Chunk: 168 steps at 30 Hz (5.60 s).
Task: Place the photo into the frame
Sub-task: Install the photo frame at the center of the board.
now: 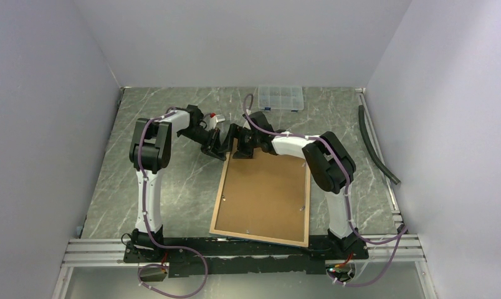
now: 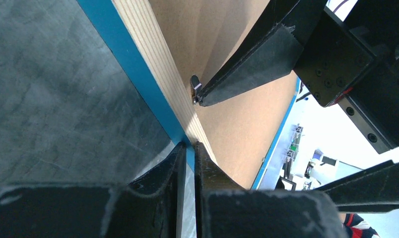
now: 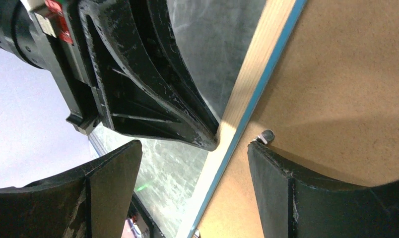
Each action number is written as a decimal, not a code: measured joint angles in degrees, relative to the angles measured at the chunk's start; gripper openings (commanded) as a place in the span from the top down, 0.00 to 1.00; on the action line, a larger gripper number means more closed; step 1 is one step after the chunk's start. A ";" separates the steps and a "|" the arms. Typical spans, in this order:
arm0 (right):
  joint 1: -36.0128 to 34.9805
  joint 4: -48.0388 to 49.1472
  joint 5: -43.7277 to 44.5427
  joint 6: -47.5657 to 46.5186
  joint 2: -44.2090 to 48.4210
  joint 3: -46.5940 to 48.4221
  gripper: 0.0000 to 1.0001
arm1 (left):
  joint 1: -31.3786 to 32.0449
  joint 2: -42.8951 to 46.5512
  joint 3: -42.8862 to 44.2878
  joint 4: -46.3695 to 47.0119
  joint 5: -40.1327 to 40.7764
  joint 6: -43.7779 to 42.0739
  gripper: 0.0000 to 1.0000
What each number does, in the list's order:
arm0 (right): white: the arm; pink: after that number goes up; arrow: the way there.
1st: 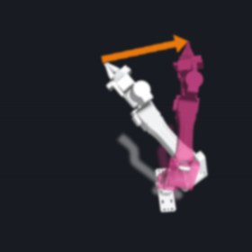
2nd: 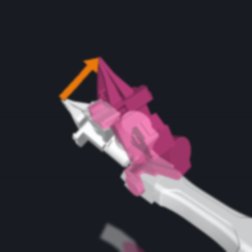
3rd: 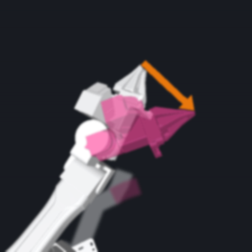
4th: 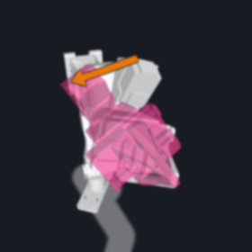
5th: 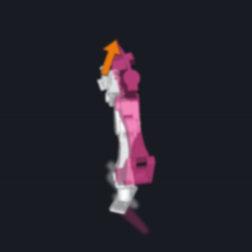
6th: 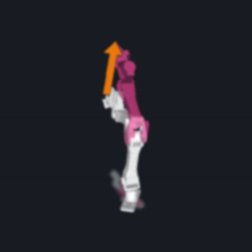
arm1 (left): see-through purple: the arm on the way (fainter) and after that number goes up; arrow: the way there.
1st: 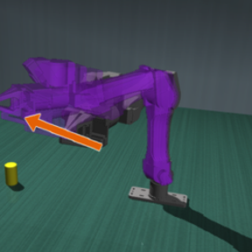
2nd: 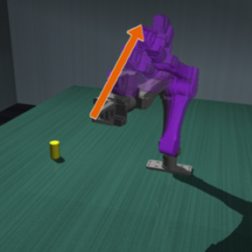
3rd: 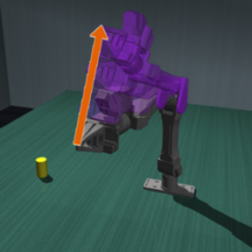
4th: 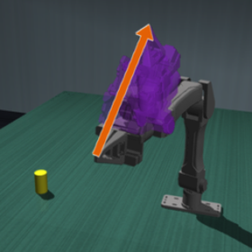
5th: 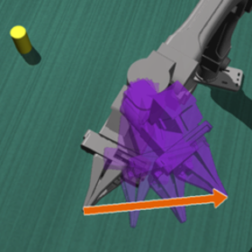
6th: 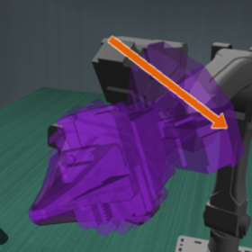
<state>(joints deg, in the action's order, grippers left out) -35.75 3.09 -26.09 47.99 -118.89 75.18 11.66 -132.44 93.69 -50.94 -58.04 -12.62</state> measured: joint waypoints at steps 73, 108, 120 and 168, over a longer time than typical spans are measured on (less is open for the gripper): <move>2.27 8.20 -4.52 5.14 -2.21 -1.20 0.19 | 0.13 1.36 -2.08 0.74 -0.09 -0.15 0.89; 3.56 -5.27 -11.39 -3.19 -6.71 9.44 0.20 | 0.13 1.36 -2.05 0.68 -0.09 -0.20 0.91; 2.99 -6.99 -11.91 -4.50 -7.78 11.32 0.22 | 0.13 1.36 -2.05 0.66 -0.09 -0.20 0.91; 3.04 -14.27 -17.88 -8.11 -9.60 15.65 0.17 | -0.28 1.40 -2.14 -2.32 0.48 -0.83 0.89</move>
<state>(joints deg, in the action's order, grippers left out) -32.71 -11.18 -43.97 39.88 -128.49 90.83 11.38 -131.04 91.55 -53.25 -57.56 -13.45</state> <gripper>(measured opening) 0.807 0.090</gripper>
